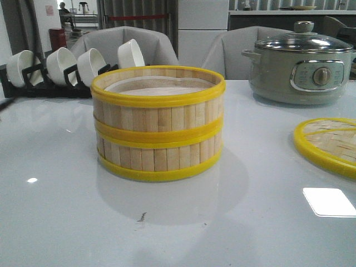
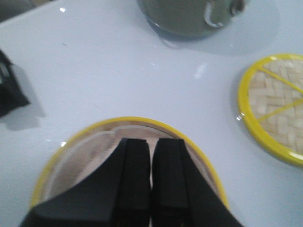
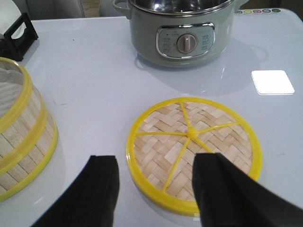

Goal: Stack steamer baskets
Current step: 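Raise the left gripper away from the stacked baskets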

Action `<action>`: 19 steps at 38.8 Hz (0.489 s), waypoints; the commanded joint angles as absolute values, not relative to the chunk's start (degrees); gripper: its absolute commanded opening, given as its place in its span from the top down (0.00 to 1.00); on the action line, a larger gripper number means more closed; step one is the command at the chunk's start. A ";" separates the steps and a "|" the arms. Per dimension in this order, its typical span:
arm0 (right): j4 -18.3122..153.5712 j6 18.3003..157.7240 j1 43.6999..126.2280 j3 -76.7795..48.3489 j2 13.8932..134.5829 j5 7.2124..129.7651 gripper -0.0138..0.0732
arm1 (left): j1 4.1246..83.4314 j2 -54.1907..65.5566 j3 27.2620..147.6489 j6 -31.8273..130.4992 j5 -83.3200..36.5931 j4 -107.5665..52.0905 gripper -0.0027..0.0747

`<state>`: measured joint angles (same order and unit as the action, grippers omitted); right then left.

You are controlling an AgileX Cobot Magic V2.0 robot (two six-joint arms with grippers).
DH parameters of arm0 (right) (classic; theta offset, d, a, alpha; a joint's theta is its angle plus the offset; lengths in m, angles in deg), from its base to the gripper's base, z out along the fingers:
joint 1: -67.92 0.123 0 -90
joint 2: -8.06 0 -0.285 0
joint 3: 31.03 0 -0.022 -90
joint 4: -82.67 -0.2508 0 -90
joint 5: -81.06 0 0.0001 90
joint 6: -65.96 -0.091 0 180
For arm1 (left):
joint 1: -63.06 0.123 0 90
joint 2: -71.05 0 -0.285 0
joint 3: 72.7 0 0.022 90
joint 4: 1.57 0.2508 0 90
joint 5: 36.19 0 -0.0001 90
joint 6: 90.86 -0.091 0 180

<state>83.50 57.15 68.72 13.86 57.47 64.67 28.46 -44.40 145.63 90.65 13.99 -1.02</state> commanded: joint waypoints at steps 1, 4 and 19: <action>84.27 57.64 68.48 11.65 57.40 68.97 0.31 | 33.33 -36.13 146.62 90.70 12.42 -0.64 0.84; 84.27 57.64 68.48 11.65 57.40 68.97 0.31 | 38.29 -30.54 142.57 90.70 11.97 -0.64 0.84; 84.27 57.64 68.48 11.65 57.40 68.97 0.31 | 53.23 6.68 94.61 92.12 -8.04 -1.87 0.84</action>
